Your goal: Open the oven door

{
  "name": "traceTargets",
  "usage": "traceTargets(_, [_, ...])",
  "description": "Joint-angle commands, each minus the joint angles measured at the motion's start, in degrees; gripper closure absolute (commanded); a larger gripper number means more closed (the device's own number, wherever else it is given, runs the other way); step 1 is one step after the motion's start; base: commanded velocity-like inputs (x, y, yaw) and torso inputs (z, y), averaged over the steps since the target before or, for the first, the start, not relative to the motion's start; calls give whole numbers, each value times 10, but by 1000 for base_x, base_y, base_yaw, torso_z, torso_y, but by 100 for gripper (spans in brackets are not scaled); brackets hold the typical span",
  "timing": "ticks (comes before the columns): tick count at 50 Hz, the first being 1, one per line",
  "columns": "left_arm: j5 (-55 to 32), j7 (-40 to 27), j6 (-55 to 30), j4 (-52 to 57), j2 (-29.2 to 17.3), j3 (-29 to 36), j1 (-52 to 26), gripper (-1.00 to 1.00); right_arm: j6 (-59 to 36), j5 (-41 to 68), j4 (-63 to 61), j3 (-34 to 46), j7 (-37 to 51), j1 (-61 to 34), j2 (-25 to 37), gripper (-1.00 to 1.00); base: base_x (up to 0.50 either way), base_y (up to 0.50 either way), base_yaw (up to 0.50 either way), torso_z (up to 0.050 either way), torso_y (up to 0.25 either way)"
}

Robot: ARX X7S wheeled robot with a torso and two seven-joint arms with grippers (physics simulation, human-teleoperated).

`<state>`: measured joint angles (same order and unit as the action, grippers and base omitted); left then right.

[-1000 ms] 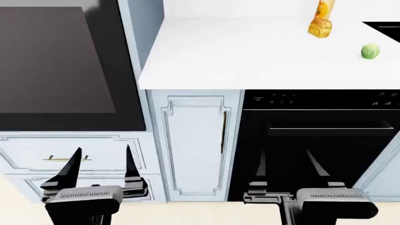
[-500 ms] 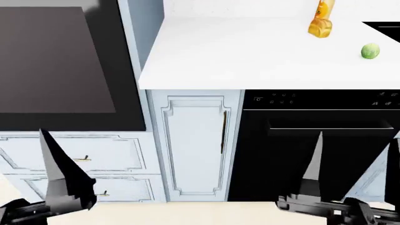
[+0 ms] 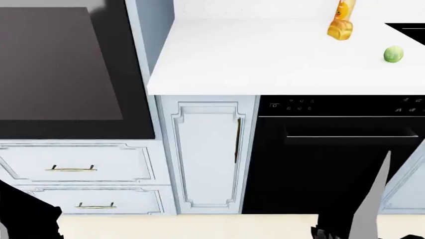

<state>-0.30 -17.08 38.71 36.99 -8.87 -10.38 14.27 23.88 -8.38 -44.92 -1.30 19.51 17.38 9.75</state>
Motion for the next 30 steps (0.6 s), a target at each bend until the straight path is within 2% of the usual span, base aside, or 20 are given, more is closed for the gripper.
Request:
traceTargets(1, [5,-9,14,1,-3,-2,1,-100,24,-9,1,3,9,7,6,-100,0,0,0,0,0])
traceTargets(21, [8,-17,16,-2,-10,7,2,-100,5,-5,-2,9,14,6,15,-100,0,0,0,0,0])
traceTargets(25, [-5,-23,48,-9,-11,10,8,-100,7,-4,-5,13,13,5,19,-100,0,0,0,0,0])
traceTargets(30, [-1,-27,47,-11,-13,9,9,-100,7,-1,-4,14,15,2,21,-100,0,0,0,0,0])
